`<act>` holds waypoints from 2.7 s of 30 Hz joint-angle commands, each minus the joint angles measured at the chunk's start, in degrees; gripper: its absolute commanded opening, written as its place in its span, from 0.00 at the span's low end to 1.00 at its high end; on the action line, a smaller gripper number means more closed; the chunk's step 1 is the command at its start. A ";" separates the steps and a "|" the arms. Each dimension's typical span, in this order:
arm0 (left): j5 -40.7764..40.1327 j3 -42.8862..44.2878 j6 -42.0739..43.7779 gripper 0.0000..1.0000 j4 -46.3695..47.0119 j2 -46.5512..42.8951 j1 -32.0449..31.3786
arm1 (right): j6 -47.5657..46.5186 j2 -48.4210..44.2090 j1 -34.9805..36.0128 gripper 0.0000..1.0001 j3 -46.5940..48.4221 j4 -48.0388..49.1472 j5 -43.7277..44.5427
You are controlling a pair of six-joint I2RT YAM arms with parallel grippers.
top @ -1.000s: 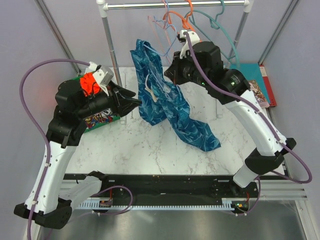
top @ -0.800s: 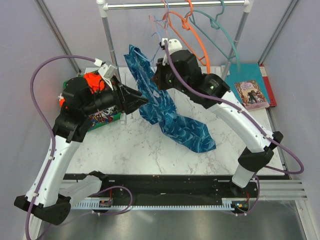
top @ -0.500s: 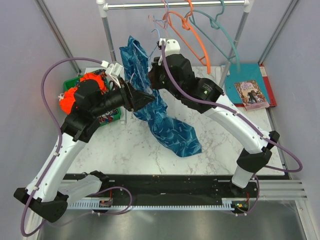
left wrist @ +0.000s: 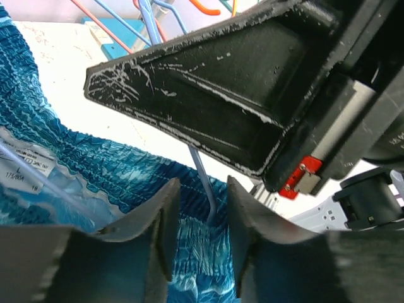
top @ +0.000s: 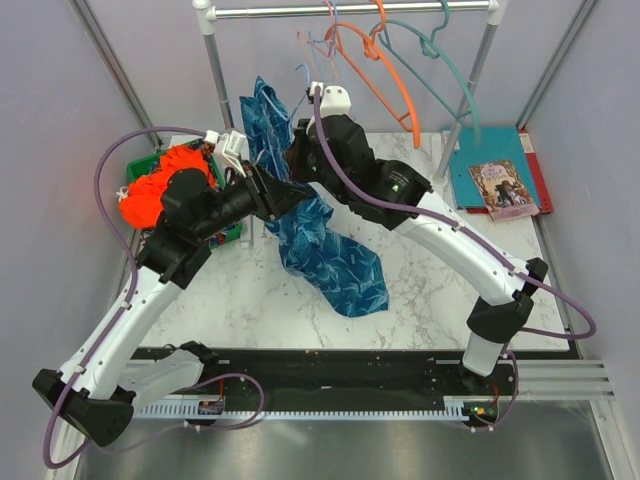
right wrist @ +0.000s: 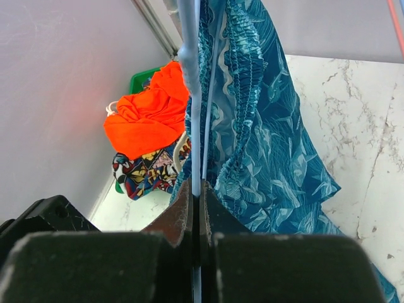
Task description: Place the shorts on the hanger
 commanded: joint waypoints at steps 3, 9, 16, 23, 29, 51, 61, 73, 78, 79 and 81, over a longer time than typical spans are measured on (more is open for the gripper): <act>-0.57 0.38 -3.80 0.22 3.76 0.21 -0.34 | 1.51 -1.19 0.97 0.00 1.75 5.94 1.24; 2.24 1.88 -16.52 0.02 2.27 1.96 3.61 | 0.19 -1.80 0.97 0.00 -0.63 7.00 2.21; 4.88 4.33 -21.56 0.02 5.78 3.63 4.41 | -1.31 -2.68 0.97 0.27 -1.07 8.75 2.12; 4.71 6.36 -23.23 0.02 10.97 4.51 6.16 | -3.59 -4.44 0.97 0.60 -2.74 11.74 1.33; 7.96 9.69 -24.46 0.02 18.26 8.11 9.85 | -5.79 -6.72 0.71 0.92 -2.74 13.59 5.02; 8.31 16.91 -35.89 0.02 32.05 23.58 17.41 | -15.54 -17.18 -1.23 0.98 -8.01 18.78 12.67; 6.47 11.46 -37.74 0.02 34.97 24.82 18.91 | -18.18 -19.82 -1.58 0.98 -10.91 19.13 14.07; 5.59 5.22 -32.56 0.70 30.58 18.67 21.01 | -20.64 -24.91 -1.58 0.98 -15.48 18.43 13.81; 6.11 3.73 -26.85 0.83 25.14 12.53 22.77 | -23.45 -29.30 -1.58 0.98 -21.00 18.43 13.29; 6.20 3.64 -25.01 0.86 24.25 11.64 23.47 | -24.33 -30.01 -1.58 0.98 -21.80 18.43 13.20; 6.12 3.02 -23.24 0.93 22.23 9.54 24.53 | -25.73 -32.11 -1.49 0.98 -23.99 18.60 13.37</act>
